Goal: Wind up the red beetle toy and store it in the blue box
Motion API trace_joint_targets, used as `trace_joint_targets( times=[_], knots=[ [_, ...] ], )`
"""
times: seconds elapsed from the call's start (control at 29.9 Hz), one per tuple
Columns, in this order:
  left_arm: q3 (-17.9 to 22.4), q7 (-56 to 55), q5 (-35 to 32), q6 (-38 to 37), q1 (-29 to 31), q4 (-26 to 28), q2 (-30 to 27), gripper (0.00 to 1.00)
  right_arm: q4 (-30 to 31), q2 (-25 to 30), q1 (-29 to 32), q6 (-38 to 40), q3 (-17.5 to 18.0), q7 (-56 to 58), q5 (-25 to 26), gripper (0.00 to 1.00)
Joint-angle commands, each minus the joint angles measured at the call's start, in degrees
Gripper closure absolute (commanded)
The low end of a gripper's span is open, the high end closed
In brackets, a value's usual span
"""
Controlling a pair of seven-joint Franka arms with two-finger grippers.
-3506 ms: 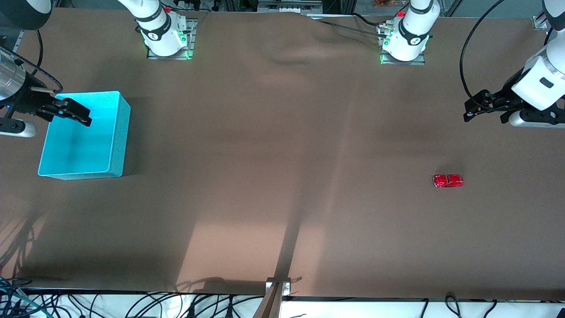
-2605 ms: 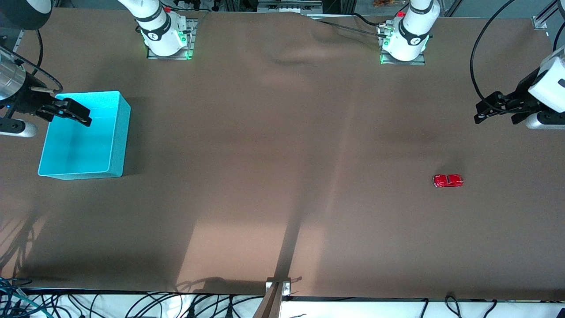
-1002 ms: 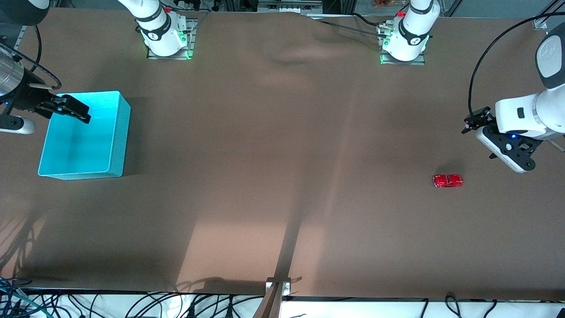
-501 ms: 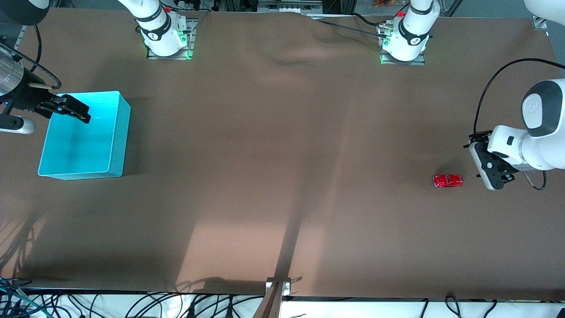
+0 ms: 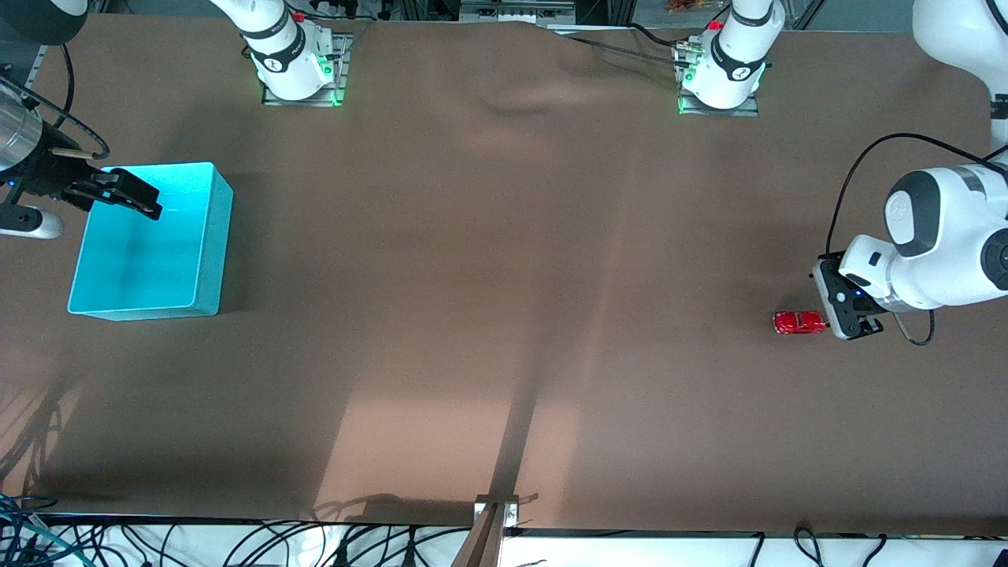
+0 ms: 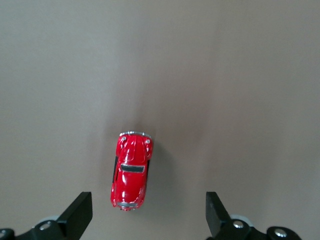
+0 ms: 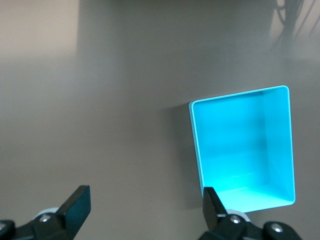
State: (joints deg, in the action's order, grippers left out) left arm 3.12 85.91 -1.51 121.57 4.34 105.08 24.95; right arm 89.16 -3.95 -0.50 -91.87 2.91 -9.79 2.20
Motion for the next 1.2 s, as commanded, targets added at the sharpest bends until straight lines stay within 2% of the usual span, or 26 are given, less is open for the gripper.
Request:
trace_joint_targets(
  times=[0.0,0.27,0.83,0.87,1.0,1.17],
  knots=[
    [-0.31,5.23,-3.06,2.71,0.67,-0.31,2.82,0.00,-0.92,0.26,-0.21,1.08,0.34,-0.32,-0.62,0.00],
    [-0.39,12.88,-2.97,9.82,1.28,-0.22,6.33,0.00,-0.92,0.26,-0.21,1.08,0.52,-0.32,-0.62,0.00],
    [-0.66,16.31,-2.45,13.69,3.04,0.83,9.33,0.00,-0.92,0.26,-0.21,1.08,0.52,-0.32,-0.71,0.00],
    [-0.66,16.31,-2.45,13.69,3.04,0.74,9.33,0.04,-0.92,0.26,-0.21,1.08,0.52,-0.32,-0.71,0.00],
    [-1.18,16.31,-2.45,13.78,3.13,0.74,9.41,0.43,-0.92,0.26,-0.21,1.08,0.52,-0.32,-0.71,0.00],
    [-1.27,16.31,-2.45,13.69,3.04,0.74,9.42,0.65,-0.92,0.26,-0.21,0.99,0.52,-0.32,-0.71,0.00]
  ],
)
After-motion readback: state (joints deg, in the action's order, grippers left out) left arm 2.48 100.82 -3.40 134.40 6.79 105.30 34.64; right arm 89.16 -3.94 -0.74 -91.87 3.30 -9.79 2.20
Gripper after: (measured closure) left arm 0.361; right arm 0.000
